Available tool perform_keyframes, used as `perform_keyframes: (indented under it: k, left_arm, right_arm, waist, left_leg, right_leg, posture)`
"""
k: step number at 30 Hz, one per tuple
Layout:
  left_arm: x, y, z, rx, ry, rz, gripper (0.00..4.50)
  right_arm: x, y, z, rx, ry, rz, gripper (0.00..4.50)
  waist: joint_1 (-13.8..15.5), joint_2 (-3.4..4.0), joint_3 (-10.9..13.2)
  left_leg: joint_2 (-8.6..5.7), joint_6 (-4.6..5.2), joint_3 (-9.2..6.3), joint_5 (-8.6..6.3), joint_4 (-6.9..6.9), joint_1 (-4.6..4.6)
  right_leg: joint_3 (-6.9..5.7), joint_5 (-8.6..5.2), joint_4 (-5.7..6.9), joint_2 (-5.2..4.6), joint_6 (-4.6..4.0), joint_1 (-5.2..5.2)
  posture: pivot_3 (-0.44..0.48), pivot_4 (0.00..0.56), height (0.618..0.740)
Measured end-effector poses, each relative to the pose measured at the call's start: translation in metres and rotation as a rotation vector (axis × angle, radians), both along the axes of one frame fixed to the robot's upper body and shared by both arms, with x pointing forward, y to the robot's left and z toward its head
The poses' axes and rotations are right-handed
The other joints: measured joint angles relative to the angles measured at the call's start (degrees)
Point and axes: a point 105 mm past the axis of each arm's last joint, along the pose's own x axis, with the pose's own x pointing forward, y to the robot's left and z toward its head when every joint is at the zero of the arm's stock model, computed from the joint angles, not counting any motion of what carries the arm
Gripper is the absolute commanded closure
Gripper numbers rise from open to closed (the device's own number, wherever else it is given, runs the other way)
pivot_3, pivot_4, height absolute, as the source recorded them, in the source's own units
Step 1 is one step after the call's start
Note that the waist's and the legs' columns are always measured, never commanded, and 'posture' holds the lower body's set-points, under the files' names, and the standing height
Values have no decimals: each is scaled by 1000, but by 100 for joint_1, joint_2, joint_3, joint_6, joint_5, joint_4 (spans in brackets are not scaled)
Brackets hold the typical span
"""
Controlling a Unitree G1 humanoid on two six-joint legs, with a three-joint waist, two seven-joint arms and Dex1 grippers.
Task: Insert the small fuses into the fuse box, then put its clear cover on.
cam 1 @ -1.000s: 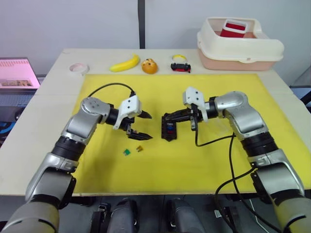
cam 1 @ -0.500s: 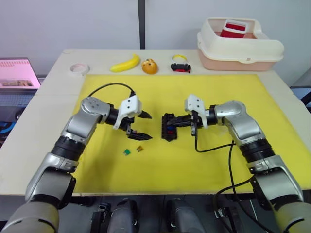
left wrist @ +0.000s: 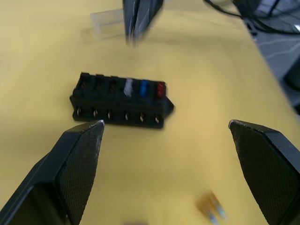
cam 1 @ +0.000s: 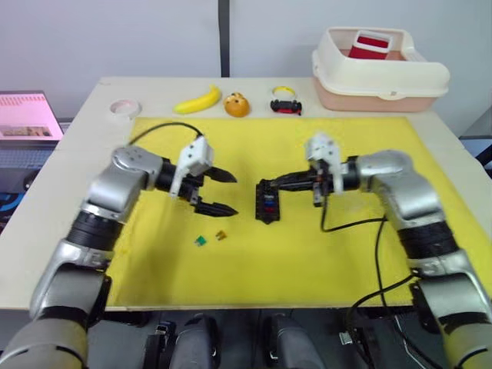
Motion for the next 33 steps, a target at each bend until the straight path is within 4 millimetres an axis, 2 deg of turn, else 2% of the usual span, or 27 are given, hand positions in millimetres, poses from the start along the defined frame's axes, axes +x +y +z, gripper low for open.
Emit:
perform_keyframes:
  k: [2, 5, 8, 11, 15, 16, 26, 30, 33]
  left_arm:
    - [-3, 19, 5, 42, -1, 21, 0]
    - [-7, 41, 1, 106, 4, 34, 0]
    - [-15, 65, -11, 184, 28, 59, 0]
    - [-21, 83, -17, 227, 47, 81, 0]
    - [-22, 99, -22, 250, 53, 112, 0]
    - [-22, 99, -22, 250, 51, 110, 0]
    - [-23, 97, -22, 240, 53, 99, 0]
    - [-29, 88, -22, 193, 103, 69, 0]
    - [-37, 78, -20, 125, 190, 51, 0]
  right_arm:
    - [-11, -19, 3, -11, 0, -49, 4459]
    - [-32, -47, -5, -80, 44, -112, 4459]
    - [-52, -81, -6, -173, 83, -190, 3689]
    - [-67, -106, 2, -226, 91, -257, 2313]
    - [-79, -127, 10, -252, 97, -321, 166]
    - [-80, -129, 11, -253, 95, -329, 23]
    - [-78, -124, 16, -231, 66, -327, 23]
    - [-71, -106, 30, -193, 3, -298, 23]
    - [-68, -84, 34, -120, 5, -258, 23]
  waist:
    - [9, 0, 0]
    - [23, 0, 0]
    - [11, 0, 0]
    - [6, 0, 0]
    - [6, 0, 0]
    - [7, 0, 0]
    - [3, 0, 0]
    - [1, 0, 0]
    - [0, 0, 0]
  left_leg:
    - [0, 0, -1, 0, -2, 2]
    - [-2, 1, 1, -1, 0, 1]
    - [-2, 2, 1, -1, -1, 1]
    - [0, 2, 0, -1, -2, 4]
    - [0, 3, 1, -2, -1, 4]
    - [0, 3, 1, -2, 0, 3]
    - [-1, 3, 1, -2, 0, 2]
    - [0, 3, 0, -2, 0, 2]
    - [0, 3, -2, -2, 0, 1]
  right_leg:
    - [-1, 0, -1, 0, -1, 1]
    - [-1, -1, -3, -4, -3, 2]
    - [0, -2, -5, -5, -4, 2]
    - [0, -3, -5, -3, -5, 2]
    - [0, -4, -6, -4, -7, 3]
    - [0, -4, -6, -4, -7, 3]
    - [1, -4, -7, -4, -7, 2]
    - [1, -4, -6, -4, -7, 1]
    - [2, -4, -5, -4, -6, 0]
  posture:
    - [0, 150, 739]
    - [0, 150, 739]
    - [0, 150, 739]
    - [0, 150, 739]
    - [0, 150, 739]
    - [0, 150, 739]
    - [0, 150, 739]
    - [0, 150, 739]
    - [0, 150, 739]
